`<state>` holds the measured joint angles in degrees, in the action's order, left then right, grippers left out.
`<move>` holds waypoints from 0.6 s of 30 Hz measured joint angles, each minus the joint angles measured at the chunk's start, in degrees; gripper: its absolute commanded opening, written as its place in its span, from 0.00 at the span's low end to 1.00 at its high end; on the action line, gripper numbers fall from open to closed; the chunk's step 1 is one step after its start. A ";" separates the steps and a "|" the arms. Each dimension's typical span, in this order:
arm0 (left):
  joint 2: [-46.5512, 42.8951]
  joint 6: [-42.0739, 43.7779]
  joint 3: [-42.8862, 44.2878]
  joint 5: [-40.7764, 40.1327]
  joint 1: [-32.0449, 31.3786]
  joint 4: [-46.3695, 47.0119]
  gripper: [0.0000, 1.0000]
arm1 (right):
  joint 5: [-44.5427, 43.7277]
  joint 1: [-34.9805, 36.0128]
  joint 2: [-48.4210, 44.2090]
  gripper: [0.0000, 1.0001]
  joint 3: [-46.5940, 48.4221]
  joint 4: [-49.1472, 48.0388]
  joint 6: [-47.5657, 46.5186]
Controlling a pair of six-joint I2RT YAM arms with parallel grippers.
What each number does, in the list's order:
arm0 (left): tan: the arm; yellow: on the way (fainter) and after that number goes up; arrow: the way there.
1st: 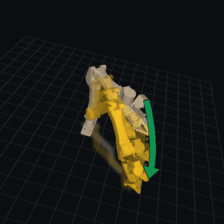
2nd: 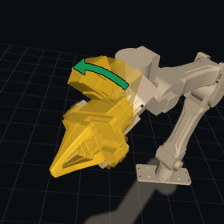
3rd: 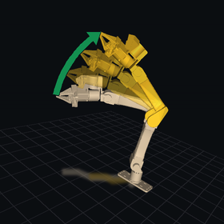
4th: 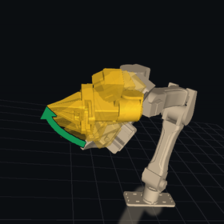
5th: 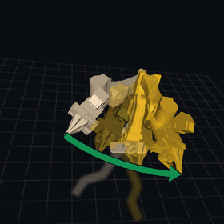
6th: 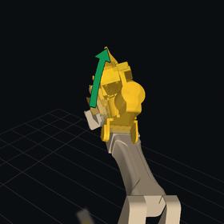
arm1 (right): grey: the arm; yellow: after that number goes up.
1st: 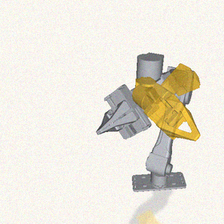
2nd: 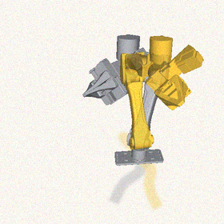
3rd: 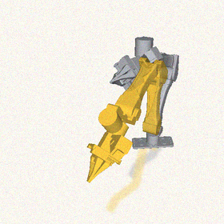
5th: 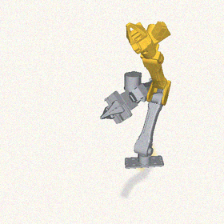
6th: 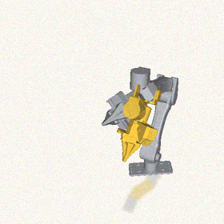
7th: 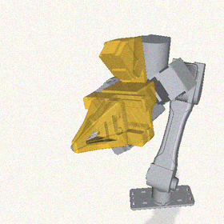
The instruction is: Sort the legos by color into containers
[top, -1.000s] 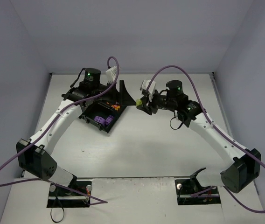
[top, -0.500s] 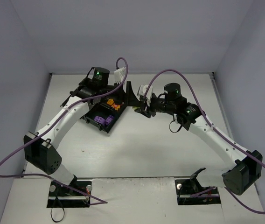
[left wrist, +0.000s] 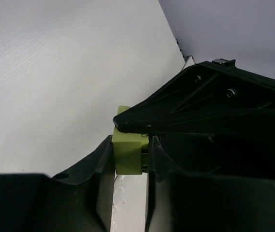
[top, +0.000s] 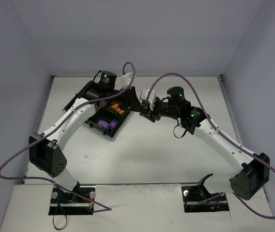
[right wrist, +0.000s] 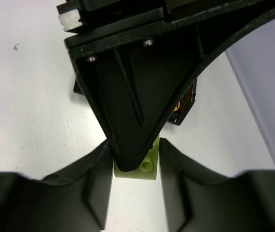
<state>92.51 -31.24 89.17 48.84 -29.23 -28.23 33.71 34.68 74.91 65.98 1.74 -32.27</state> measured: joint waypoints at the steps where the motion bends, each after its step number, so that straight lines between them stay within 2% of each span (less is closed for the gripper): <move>1: 0.22 -0.20 0.22 0.02 0.04 0.00 0.00 | -0.28 0.09 0.07 0.46 0.00 -0.02 0.11; 4: 0.85 0.50 0.66 -0.48 0.04 0.04 0.00 | -1.51 0.20 0.48 0.63 0.00 -0.24 1.38; 7: 1.84 1.18 1.09 -0.63 0.81 -0.15 0.00 | -4.28 0.20 1.38 0.73 0.00 -0.22 3.17; 13: 4.57 4.07 2.91 -3.32 7.58 -2.34 0.00 | -11.41 -0.81 2.14 0.76 -0.68 -0.15 7.85; 18: 8.28 7.67 7.58 -13.29 16.04 -3.98 0.00 | -13.68 -6.75 2.12 0.82 -1.11 0.00 14.29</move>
<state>100.79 -23.57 96.75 35.55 -13.19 -32.21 20.03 27.92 77.03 64.86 1.74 -17.98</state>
